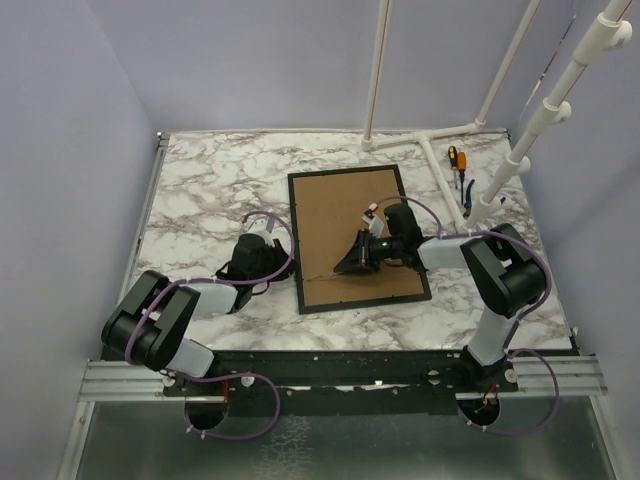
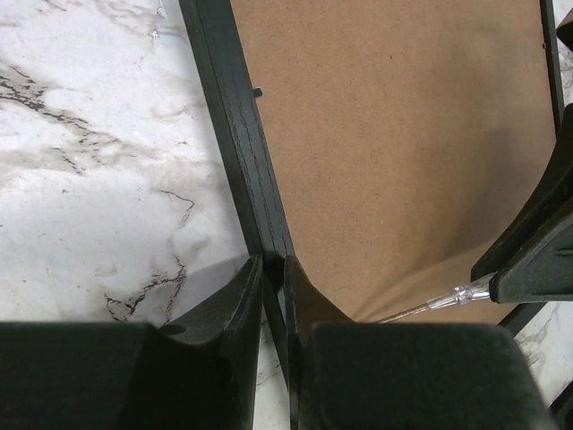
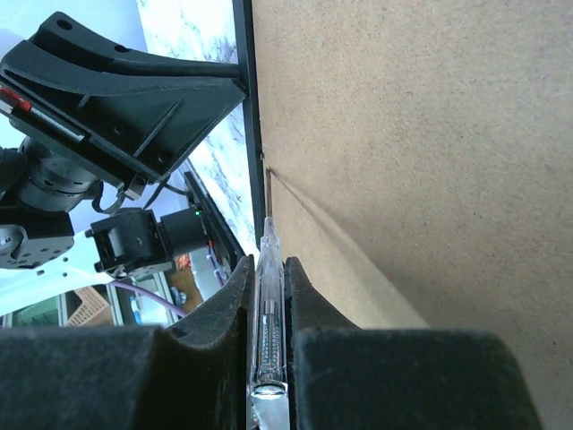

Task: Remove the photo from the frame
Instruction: Release the photo frame item from the photo frame.

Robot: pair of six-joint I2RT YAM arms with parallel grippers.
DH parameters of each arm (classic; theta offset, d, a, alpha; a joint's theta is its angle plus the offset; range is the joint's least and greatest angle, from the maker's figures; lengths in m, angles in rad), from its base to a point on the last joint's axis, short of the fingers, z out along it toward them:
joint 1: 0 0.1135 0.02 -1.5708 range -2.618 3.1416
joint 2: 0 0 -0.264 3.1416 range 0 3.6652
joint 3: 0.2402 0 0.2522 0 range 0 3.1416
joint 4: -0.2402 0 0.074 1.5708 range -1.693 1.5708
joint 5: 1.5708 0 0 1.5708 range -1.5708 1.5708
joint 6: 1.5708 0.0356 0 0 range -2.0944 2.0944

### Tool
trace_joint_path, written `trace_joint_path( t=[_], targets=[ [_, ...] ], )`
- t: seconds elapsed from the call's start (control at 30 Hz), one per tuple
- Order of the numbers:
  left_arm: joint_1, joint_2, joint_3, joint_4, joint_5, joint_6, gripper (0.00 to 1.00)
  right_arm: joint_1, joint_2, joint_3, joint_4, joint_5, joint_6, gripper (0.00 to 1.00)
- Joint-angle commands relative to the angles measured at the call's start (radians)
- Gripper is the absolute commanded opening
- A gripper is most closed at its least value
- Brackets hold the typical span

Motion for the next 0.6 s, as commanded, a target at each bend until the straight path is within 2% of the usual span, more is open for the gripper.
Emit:
trace_joint_path(
  t=[0.0,0.57],
  targets=[
    [-0.011,0.024,0.001,-0.009,0.022,0.022,0.16,-0.006,0.03,-0.006,-0.049,-0.02,-0.028,0.01],
    [-0.011,0.02,-0.002,-0.003,0.027,0.023,0.16,-0.005,0.075,-0.004,0.017,-0.035,0.015,0.01]
  ],
)
